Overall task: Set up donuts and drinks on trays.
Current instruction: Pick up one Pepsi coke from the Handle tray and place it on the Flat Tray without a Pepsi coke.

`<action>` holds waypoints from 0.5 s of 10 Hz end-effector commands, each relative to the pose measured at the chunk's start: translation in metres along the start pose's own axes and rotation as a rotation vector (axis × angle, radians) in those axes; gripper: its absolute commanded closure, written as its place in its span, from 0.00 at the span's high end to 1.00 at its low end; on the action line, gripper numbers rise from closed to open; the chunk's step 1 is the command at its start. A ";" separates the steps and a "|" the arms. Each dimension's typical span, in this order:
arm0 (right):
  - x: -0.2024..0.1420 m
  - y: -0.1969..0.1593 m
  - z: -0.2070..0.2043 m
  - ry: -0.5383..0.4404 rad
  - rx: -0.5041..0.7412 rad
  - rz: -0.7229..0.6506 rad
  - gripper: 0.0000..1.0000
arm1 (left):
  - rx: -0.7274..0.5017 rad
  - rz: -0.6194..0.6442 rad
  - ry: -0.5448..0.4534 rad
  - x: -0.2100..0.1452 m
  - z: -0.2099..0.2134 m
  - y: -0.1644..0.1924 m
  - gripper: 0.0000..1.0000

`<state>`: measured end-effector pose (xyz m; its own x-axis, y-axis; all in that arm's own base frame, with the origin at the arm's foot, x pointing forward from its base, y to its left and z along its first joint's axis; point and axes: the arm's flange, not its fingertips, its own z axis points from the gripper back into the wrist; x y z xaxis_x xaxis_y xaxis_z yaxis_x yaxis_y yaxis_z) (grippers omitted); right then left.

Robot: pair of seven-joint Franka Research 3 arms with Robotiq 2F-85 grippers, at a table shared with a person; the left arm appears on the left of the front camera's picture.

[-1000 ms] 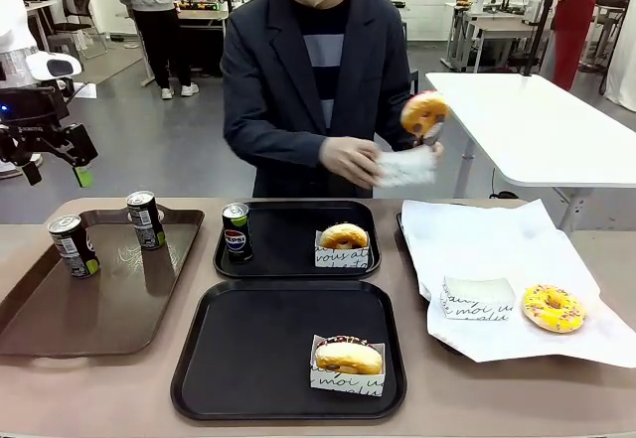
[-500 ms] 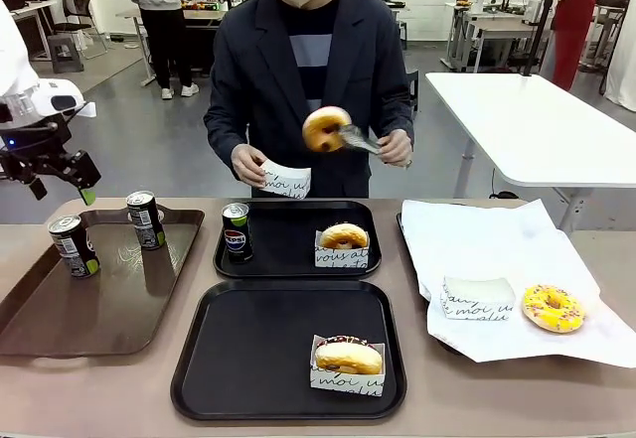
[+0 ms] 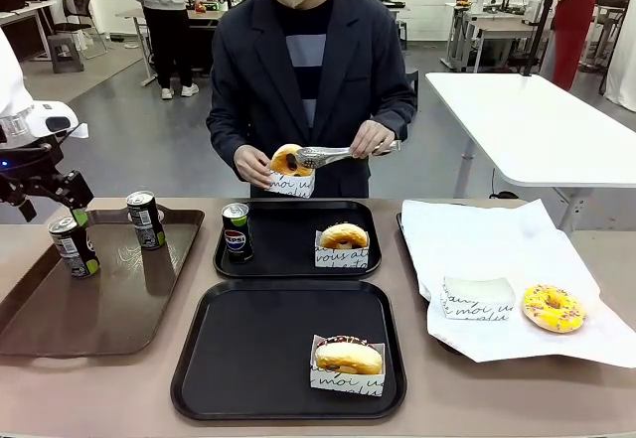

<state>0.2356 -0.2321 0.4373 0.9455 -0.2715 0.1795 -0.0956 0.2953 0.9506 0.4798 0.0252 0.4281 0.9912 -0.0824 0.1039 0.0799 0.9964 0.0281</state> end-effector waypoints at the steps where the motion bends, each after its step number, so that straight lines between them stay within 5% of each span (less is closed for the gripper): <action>1: 0.002 0.001 0.000 -0.012 0.024 0.021 1.00 | 0.005 0.048 -0.025 -0.002 -0.010 0.000 1.00; 5: 0.002 0.001 0.000 -0.012 0.024 0.021 1.00 | 0.024 0.048 0.014 0.001 -0.030 -0.005 1.00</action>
<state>0.2356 -0.2321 0.4373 0.9455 -0.2716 0.1796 -0.0957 0.2954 0.9506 0.4822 0.0237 0.4048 0.9953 -0.0485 0.0841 0.0467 0.9986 0.0231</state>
